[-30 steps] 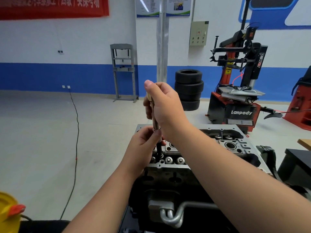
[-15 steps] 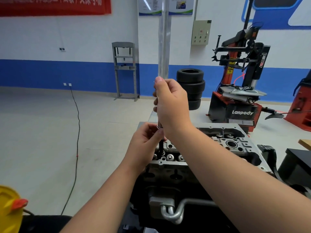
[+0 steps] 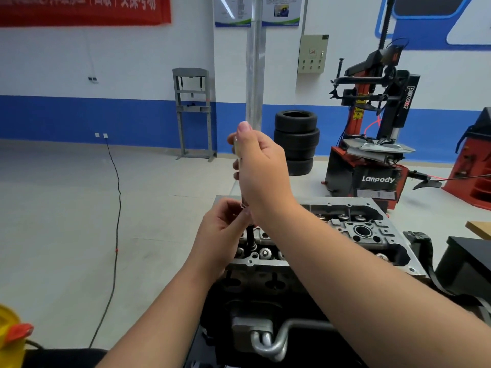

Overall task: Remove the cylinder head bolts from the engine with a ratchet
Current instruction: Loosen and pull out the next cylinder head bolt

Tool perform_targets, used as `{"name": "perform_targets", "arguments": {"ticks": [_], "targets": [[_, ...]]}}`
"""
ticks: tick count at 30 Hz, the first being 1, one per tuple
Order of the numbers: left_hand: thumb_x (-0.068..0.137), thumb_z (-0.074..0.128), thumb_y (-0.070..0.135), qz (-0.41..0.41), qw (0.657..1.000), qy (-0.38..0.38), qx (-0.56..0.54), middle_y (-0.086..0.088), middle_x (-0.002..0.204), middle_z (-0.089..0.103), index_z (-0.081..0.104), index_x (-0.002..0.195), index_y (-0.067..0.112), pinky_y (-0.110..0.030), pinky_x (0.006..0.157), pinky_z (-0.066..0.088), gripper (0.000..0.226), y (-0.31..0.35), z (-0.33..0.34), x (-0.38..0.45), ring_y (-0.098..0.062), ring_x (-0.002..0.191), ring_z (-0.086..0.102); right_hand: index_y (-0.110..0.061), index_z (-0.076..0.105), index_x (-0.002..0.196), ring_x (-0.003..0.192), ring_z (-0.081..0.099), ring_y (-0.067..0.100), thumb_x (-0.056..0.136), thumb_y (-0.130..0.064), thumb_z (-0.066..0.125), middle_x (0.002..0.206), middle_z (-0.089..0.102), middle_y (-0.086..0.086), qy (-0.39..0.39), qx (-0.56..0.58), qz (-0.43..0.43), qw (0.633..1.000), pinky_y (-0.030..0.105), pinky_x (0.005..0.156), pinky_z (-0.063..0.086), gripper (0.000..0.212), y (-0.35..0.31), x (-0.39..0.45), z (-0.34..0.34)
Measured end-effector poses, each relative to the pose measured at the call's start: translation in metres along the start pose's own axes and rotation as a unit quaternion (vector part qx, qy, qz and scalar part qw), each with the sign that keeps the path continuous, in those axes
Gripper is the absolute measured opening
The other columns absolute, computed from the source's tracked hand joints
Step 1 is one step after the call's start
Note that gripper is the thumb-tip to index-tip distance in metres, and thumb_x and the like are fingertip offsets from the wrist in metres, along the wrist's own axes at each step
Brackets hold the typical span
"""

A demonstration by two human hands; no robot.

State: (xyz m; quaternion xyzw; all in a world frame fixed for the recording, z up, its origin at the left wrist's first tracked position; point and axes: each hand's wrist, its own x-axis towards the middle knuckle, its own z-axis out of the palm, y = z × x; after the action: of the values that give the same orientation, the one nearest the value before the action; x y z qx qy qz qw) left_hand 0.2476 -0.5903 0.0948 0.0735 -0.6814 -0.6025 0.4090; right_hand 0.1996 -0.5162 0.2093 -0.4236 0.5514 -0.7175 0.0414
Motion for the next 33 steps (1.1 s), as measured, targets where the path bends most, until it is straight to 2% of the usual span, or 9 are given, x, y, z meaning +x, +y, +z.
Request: {"name": "perform_targets", "arguments": {"ticks": [3, 6, 10, 14, 19, 22, 25, 28, 33], "targets": [[0.070, 0.081, 0.051, -0.018, 1.000, 0.007, -0.005, 0.007, 0.078, 0.069, 0.071, 0.085, 0.033, -0.026, 0.063, 0.047, 0.025, -0.004, -0.003, 0.002, -0.009, 0.070, 0.058, -0.006, 0.060, 0.079, 0.062, 0.049, 0.015, 0.107, -0.039, 0.037, 0.066, 0.053, 0.002, -0.001, 0.038, 0.015, 0.999, 0.034, 0.059, 0.041, 0.049, 0.000, -0.002, 0.004], [0.086, 0.069, 0.055, -0.012, 0.999, -0.036, -0.014, 0.004, 0.103, 0.077, 0.075, 0.105, 0.038, -0.027, 0.081, 0.056, 0.026, -0.003, -0.005, -0.001, -0.013, 0.095, 0.071, -0.009, 0.052, 0.082, 0.048, 0.034, 0.010, 0.105, -0.044, 0.037, 0.058, 0.037, 0.002, -0.009, 0.126, 0.010, 0.992, 0.026, 0.046, 0.029, 0.045, 0.000, 0.000, 0.000], [0.091, 0.058, 0.058, -0.015, 0.999, -0.038, 0.018, -0.001, 0.102, 0.077, 0.075, 0.106, 0.042, -0.053, 0.089, 0.055, 0.029, -0.001, -0.003, -0.003, -0.029, 0.100, 0.071, -0.015, 0.041, 0.077, 0.049, 0.032, 0.010, 0.103, -0.040, 0.050, 0.055, 0.038, -0.006, -0.039, 0.085, -0.015, 0.996, 0.027, 0.046, 0.030, 0.037, 0.005, 0.006, -0.005], [0.083, 0.068, 0.057, -0.005, 1.000, -0.008, 0.018, 0.005, 0.087, 0.076, 0.073, 0.094, 0.043, -0.024, 0.069, 0.053, 0.019, 0.003, 0.002, -0.001, -0.008, 0.078, 0.068, -0.013, 0.055, 0.076, 0.060, 0.048, 0.014, 0.104, -0.044, 0.045, 0.064, 0.053, -0.003, 0.001, 0.014, -0.017, 1.000, 0.036, 0.060, 0.044, 0.043, 0.009, 0.009, -0.005], [0.085, 0.065, 0.062, -0.017, 0.999, -0.035, 0.018, 0.007, 0.101, 0.076, 0.073, 0.105, 0.047, -0.027, 0.083, 0.052, 0.026, -0.001, -0.001, 0.000, -0.008, 0.095, 0.070, -0.016, 0.057, 0.070, 0.043, 0.031, 0.012, 0.104, -0.050, 0.038, 0.049, 0.039, -0.005, -0.051, 0.145, 0.069, 0.986, 0.026, 0.045, 0.030, 0.051, 0.008, 0.016, -0.008], [0.089, 0.056, 0.062, -0.020, 0.999, -0.044, 0.007, 0.005, 0.109, 0.077, 0.074, 0.110, 0.049, -0.044, 0.097, 0.054, 0.030, -0.001, -0.003, -0.002, -0.015, 0.105, 0.072, -0.021, 0.045, 0.068, 0.042, 0.024, 0.011, 0.096, -0.062, 0.043, 0.048, 0.033, -0.007, -0.103, 0.186, 0.098, 0.972, 0.021, 0.042, 0.023, 0.049, 0.008, 0.019, -0.011], [0.088, 0.059, 0.058, -0.013, 0.999, -0.030, 0.006, 0.003, 0.104, 0.078, 0.075, 0.106, 0.044, -0.043, 0.094, 0.056, 0.029, 0.000, -0.002, -0.003, -0.017, 0.100, 0.074, -0.017, 0.042, 0.077, 0.045, 0.034, 0.012, 0.101, -0.048, 0.048, 0.051, 0.042, -0.006, -0.086, 0.106, 0.026, 0.990, 0.026, 0.043, 0.032, 0.040, 0.009, 0.016, -0.010], [0.083, 0.067, 0.054, -0.003, 1.000, -0.001, 0.000, 0.002, 0.095, 0.076, 0.074, 0.098, 0.039, -0.032, 0.087, 0.056, 0.023, -0.001, 0.000, -0.002, -0.014, 0.092, 0.071, -0.013, 0.060, 0.083, 0.056, 0.050, 0.012, 0.106, -0.044, 0.042, 0.062, 0.056, -0.006, -0.053, 0.021, -0.004, 0.998, 0.028, 0.054, 0.045, 0.043, 0.006, 0.013, -0.009], [0.083, 0.073, 0.051, -0.012, 1.000, -0.010, -0.022, -0.008, 0.100, 0.075, 0.075, 0.102, 0.036, -0.040, 0.085, 0.050, 0.024, -0.002, -0.003, -0.002, -0.019, 0.091, 0.064, -0.009, 0.059, 0.074, 0.043, 0.036, 0.011, 0.104, -0.056, 0.032, 0.049, 0.043, -0.005, -0.088, 0.104, 0.067, 0.988, 0.025, 0.045, 0.030, 0.062, 0.000, 0.005, -0.001]]}}
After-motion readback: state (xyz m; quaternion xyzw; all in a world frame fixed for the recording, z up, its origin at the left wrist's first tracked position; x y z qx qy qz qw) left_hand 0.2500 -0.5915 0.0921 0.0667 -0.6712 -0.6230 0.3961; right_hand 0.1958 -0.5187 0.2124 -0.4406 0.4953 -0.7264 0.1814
